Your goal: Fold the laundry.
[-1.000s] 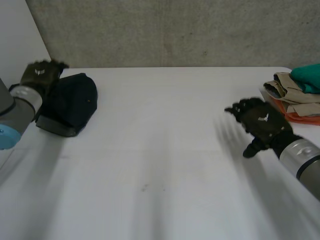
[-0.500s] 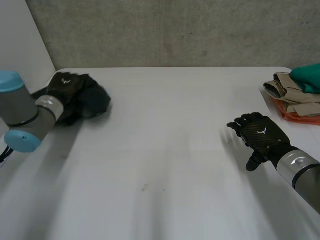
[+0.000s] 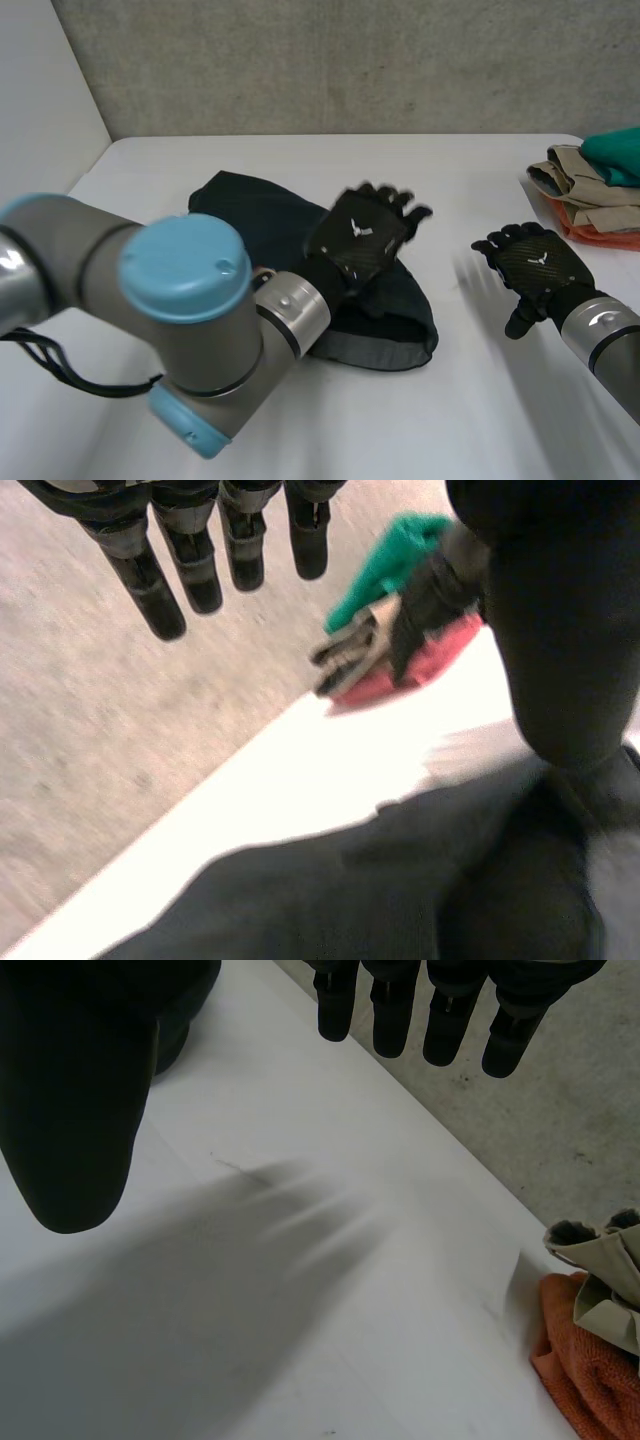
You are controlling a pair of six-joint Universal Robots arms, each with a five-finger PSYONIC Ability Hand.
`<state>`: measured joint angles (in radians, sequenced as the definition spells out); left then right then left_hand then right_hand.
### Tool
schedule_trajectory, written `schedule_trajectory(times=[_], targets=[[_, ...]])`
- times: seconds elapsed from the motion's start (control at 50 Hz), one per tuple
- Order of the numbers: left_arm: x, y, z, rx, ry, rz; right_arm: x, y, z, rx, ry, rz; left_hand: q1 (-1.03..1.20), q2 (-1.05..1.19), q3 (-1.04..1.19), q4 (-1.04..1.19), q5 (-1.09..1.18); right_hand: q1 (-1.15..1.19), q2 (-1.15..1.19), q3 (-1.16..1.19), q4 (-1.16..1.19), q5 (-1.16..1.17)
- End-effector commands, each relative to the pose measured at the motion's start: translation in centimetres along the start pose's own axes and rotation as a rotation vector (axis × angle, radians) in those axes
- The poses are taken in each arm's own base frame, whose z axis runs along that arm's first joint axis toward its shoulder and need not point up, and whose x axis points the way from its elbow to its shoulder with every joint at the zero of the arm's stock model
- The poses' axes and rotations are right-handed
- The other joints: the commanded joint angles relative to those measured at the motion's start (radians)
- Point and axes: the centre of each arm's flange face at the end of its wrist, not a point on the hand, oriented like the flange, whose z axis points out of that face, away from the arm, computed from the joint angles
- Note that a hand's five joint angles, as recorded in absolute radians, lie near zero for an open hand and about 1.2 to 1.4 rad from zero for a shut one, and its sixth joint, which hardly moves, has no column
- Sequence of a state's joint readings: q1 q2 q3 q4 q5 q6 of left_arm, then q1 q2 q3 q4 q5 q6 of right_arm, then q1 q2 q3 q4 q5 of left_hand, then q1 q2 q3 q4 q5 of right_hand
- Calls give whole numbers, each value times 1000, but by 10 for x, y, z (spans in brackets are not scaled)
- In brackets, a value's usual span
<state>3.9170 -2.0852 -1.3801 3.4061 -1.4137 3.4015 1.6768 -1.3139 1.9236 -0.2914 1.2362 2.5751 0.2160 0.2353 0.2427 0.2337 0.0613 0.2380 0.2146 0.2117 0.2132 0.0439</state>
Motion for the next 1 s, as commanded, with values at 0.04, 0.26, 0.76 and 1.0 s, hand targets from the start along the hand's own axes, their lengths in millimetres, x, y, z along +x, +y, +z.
schedule_trajectory(times=[0.04, 0.26, 0.76, 1.0], targets=[[-36, -32, -26, 24, -169, 2, 3, -8, -5, 15, 12, 10, -29, -48, -56, -47, -49, -63, -40, -37, -39, -44], [-141, -8, -45, -57, -440, -8, -20, -40, -29, 20, -90, 186, -17, -36, -44, -35, -37, -63, -40, -37, -39, -44], [-193, 135, -29, -357, -253, 5, -105, -47, 11, 67, -148, 245, 211, 192, 184, 193, 191, -63, -40, -37, -39, -44], [-172, 99, -34, -331, -262, 37, -96, -50, 20, 94, -103, 88, 1180, 1161, 1154, 1163, 1160, 1158, 1182, 1185, 1183, 1178]])
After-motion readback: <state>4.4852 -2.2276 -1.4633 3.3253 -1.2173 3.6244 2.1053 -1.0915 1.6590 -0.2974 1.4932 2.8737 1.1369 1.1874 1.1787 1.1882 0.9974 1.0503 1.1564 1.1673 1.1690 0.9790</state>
